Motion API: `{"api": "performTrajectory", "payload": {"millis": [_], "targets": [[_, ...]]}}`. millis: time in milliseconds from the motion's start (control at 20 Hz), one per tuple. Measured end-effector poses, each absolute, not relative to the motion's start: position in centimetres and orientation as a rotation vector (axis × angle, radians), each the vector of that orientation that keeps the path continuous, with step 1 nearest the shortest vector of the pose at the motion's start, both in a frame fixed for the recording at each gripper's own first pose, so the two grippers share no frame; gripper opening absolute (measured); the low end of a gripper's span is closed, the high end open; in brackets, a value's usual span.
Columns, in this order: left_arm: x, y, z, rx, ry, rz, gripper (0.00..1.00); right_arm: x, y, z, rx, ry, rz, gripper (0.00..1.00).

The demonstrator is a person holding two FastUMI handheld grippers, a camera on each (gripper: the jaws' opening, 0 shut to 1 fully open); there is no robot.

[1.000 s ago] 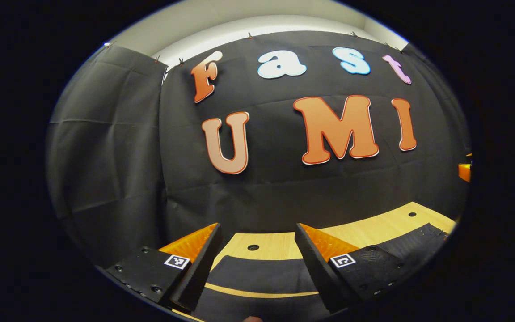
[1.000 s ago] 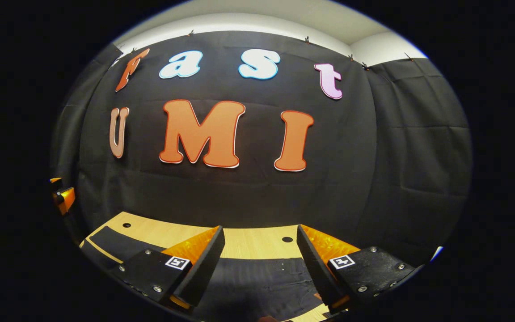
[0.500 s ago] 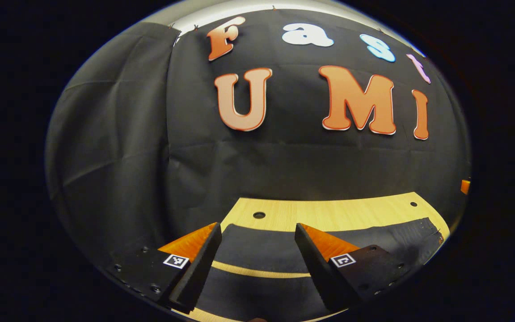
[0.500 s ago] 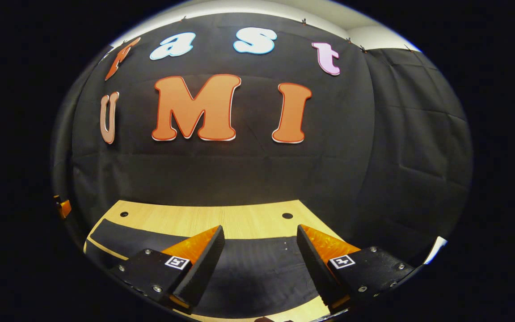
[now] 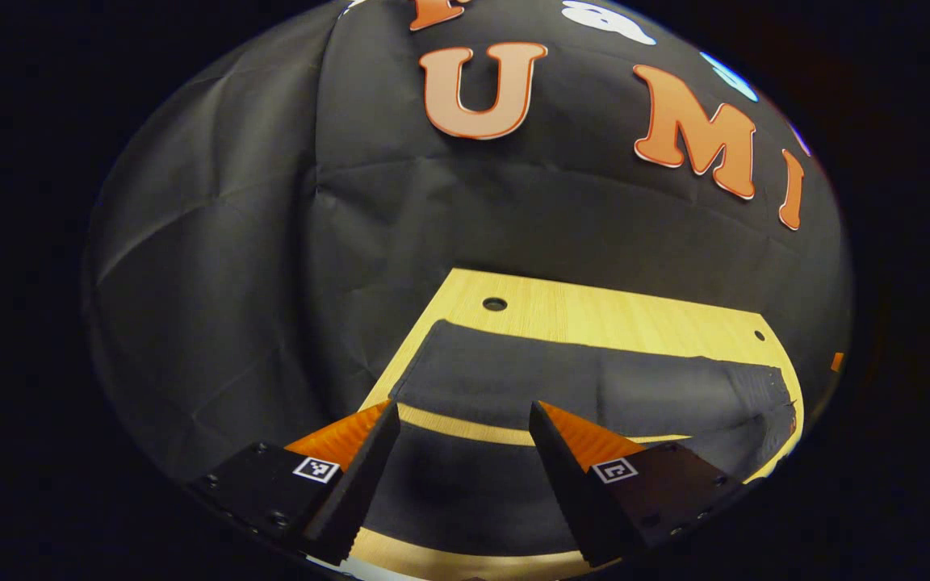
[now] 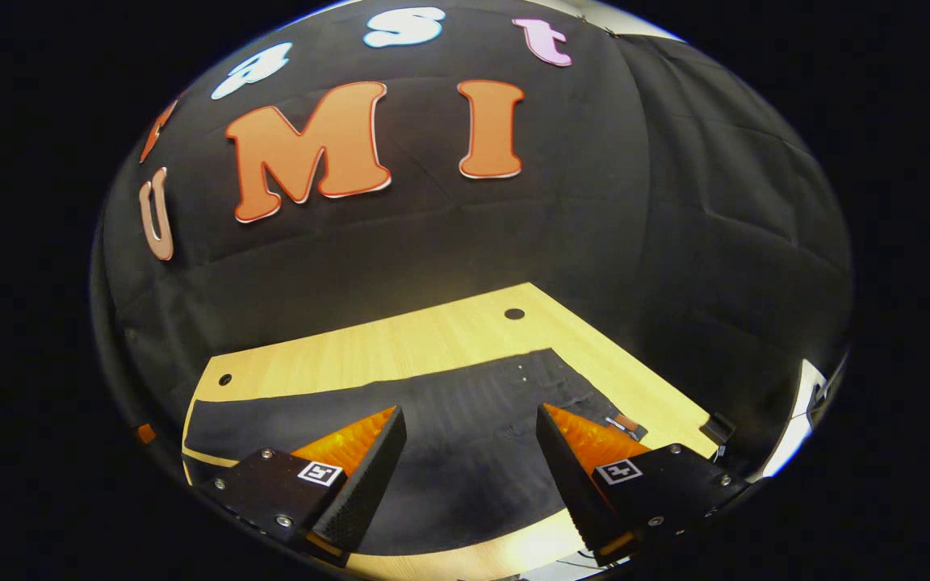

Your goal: Grasp the waist and the cuffs of the jeans and fold them to make the two legs overlap; first hold the waist and fold one-third of the jeans toward the cuffs, then hold the cuffs and fold the remaining one-third in the same direction to finish folding.

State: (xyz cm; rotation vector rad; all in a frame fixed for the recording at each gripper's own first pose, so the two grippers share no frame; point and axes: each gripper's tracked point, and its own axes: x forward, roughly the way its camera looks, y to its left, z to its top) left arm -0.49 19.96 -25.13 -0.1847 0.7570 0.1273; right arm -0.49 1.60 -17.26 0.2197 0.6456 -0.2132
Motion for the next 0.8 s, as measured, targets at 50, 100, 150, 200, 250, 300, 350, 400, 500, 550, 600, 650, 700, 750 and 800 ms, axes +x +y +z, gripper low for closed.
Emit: {"api": "performTrajectory", "payload": {"millis": [50, 100, 150, 200, 250, 300, 350, 400, 500, 550, 600, 650, 700, 750, 800], "targets": [[-0.8, 20.2, -26.1, -0.178, 0.804, 0.151, 0.96, -0.4, 1.1, -18.1, 0.24, 0.669, -0.221, 0.98], [-1.3, 20.6, -27.2, -0.178, 0.829, 0.175, 0.94, -0.2, 0.6, -18.9, 0.263, 0.694, -0.232, 0.98], [-1.6, 20.9, -28.2, -0.195, 0.86, 0.191, 0.94, -0.2, 0.1, -20.0, 0.289, 0.725, -0.234, 0.98], [-2.0, 20.9, -29.0, -0.225, 0.891, 0.209, 0.94, -0.2, -0.5, -21.0, 0.309, 0.763, -0.244, 0.98], [-2.3, 21.0, -29.9, -0.256, 0.921, 0.23, 0.94, -0.3, -1.3, -22.2, 0.324, 0.79, -0.253, 0.98], [-2.9, 20.8, -30.6, -0.285, 0.955, 0.246, 0.95, -0.3, -2.2, -23.2, 0.337, 0.816, -0.27, 0.99], [-3.4, 20.9, -31.1, -0.309, 0.988, 0.267, 0.95, -0.1, -2.6, -24.6, 0.353, 0.84, -0.279, 0.98], [-4.0, 20.9, -31.6, -0.334, 1.016, 0.285, 0.99, 0.0, -3.3, -25.6, 0.364, 0.865, -0.289, 0.98], [-4.5, 21.1, -32.4, -0.373, 1.071, 0.32, 0.99, -0.3, -4.9, -27.7, 0.373, 0.921, -0.32, 0.98], [-4.7, 21.1, -32.8, -0.392, 1.094, 0.336, 0.99, -0.5, -5.7, -28.7, 0.38, 0.953, -0.338, 0.98], [-5.1, 20.9, -33.4, -0.414, 1.117, 0.353, 0.99, -0.7, -6.2, -29.7, 0.404, 0.985, -0.348, 0.98], [-5.4, 20.8, -34.1, -0.439, 1.142, 0.366, 0.99, -0.9, -6.4, -30.5, 0.442, 1.007, -0.355, 0.98], [-6.0, 20.7, -34.7, -0.46, 1.169, 0.383, 0.99, -0.9, -6.7, -31.2, 0.479, 1.023, -0.364, 0.98], [-6.5, 20.9, -35.1, -0.479, 1.203, 0.393, 0.99, -1.2, -7.2, -31.9, 0.511, 1.045, -0.377, 0.98], [-7.1, 20.8, -36.0, -0.503, 1.229, 0.402, 0.99, -1.5, -7.8, -32.6, 0.532, 1.069, -0.391, 0.98]]}}
